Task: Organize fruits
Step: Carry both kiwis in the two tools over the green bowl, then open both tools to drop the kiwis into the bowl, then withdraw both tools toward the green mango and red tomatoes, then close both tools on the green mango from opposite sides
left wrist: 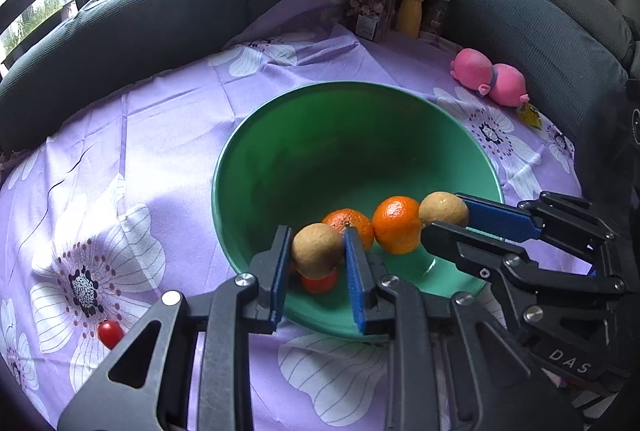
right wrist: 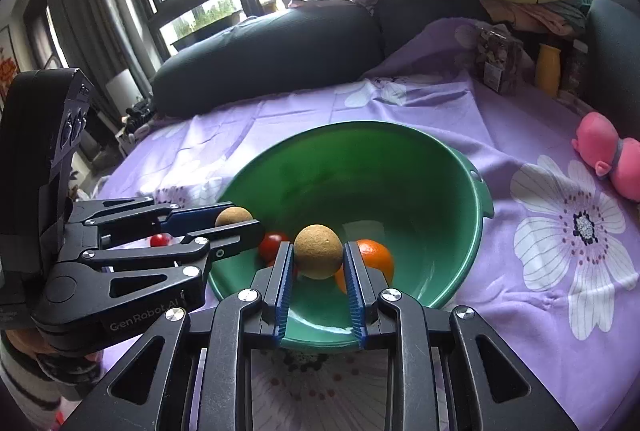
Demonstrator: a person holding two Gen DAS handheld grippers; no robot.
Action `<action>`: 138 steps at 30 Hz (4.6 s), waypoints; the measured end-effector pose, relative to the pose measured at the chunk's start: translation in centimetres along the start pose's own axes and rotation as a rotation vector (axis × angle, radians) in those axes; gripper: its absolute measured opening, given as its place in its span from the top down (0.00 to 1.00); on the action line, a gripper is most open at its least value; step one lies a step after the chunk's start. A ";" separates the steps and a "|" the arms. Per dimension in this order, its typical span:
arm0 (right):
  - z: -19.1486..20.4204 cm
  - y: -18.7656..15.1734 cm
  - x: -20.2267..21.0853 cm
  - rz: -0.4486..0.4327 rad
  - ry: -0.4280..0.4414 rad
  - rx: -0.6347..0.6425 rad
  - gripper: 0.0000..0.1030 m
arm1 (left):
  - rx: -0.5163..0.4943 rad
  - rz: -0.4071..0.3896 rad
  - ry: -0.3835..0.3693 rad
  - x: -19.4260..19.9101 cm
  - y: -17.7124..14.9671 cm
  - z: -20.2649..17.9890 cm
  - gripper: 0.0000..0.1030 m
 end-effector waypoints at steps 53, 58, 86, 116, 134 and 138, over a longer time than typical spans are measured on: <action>12.9 -3.5 2.8 0.088 0.266 0.185 0.59 | 0.301 -0.119 0.197 15.1 -14.6 10.5 0.14; 15.4 -3.7 1.2 0.127 0.291 0.206 0.59 | 0.387 -0.144 0.224 17.3 -16.4 12.7 0.14; 21.4 -5.6 -2.0 0.227 0.298 0.299 0.59 | 0.427 -0.202 0.118 17.6 -16.9 18.4 0.15; 24.2 -5.1 -9.3 0.341 0.352 0.320 0.59 | 0.401 0.019 -0.126 8.8 -14.2 20.2 0.50; 25.4 -5.2 -10.7 0.341 0.349 0.375 0.65 | 0.386 0.041 -0.130 8.6 -13.9 20.6 0.57; 25.1 -5.2 -10.5 0.333 0.347 0.370 0.66 | 0.385 0.036 -0.138 8.7 -13.9 20.2 0.57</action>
Point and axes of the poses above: each gripper's, at about its wrist camera, not at the fingertips, and x roughly against the way its jaws point, z to its left, y to its top, the point moved 3 cm from there along -x, roughly the way its jaws point, and after that the axes turned 6 degrees about -y, right-handed, at the moved point
